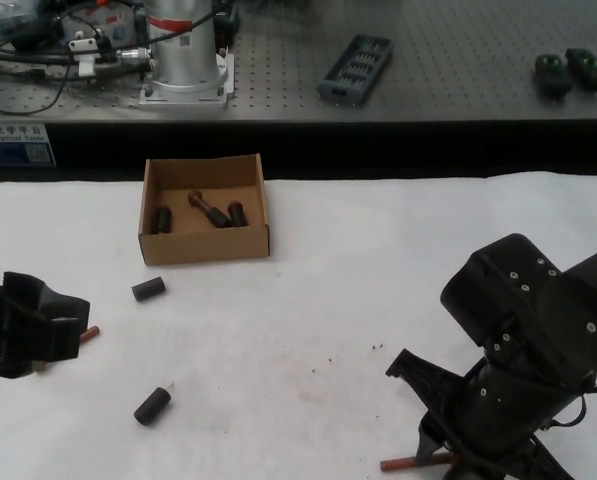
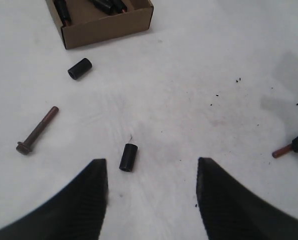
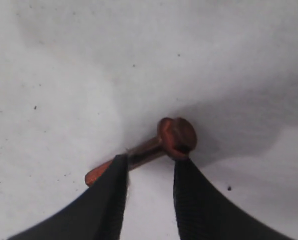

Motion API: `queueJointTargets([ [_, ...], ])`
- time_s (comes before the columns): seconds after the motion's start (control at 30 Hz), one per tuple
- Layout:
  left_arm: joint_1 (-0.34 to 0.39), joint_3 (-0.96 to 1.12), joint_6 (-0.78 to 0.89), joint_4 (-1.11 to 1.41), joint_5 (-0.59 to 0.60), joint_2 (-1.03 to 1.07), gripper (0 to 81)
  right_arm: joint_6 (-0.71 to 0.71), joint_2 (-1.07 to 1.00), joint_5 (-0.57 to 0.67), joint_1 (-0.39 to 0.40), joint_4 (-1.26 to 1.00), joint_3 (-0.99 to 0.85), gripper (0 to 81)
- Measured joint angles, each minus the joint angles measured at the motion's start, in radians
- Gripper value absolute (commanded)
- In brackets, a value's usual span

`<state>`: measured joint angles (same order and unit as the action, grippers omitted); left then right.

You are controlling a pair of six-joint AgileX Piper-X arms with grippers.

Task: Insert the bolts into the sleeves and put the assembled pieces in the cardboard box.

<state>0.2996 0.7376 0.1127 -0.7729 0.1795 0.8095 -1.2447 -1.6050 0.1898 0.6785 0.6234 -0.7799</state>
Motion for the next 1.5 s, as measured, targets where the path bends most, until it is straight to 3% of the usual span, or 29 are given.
queueJointTargets([
  [0.97, 0.0, 0.0, 0.0, 0.0, 0.0, 0.0, 40.1, 0.115, 0.0, -0.015, -0.031, 0.002, 0.005, 23.9],
  [1.3, 0.0, 0.0, 0.0, 0.0, 0.0, 0.0, 40.1, 0.123, 0.0, -0.017, -0.054, -0.094, 0.007, 23.9],
  [1.5, 0.0, 0.0, 0.0, 0.0, 0.0, 0.0, 40.1, 0.237, 0.0, 0.035, -0.054, -0.197, 0.007, 23.9],
])
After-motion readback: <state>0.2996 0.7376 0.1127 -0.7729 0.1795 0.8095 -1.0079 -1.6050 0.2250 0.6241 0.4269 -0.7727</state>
